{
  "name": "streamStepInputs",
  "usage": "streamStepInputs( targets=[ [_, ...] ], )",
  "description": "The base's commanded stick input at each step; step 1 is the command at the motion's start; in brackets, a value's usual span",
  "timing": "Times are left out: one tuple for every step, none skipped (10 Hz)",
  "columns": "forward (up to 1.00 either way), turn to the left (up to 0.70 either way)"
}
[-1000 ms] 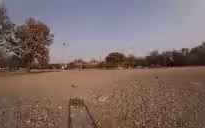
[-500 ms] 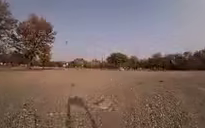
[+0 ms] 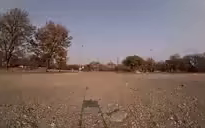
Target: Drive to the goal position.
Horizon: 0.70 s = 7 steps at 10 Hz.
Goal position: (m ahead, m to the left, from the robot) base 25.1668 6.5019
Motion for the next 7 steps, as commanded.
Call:
streamStepInputs(
  targets=[
    [0.7,0.35],
    [0.7,0.35],
    [0.7,0.35],
    [0.7,0.35],
    [0.7,0.35],
    [0.7,0.27],
    [0.7,0.11]
  ],
)
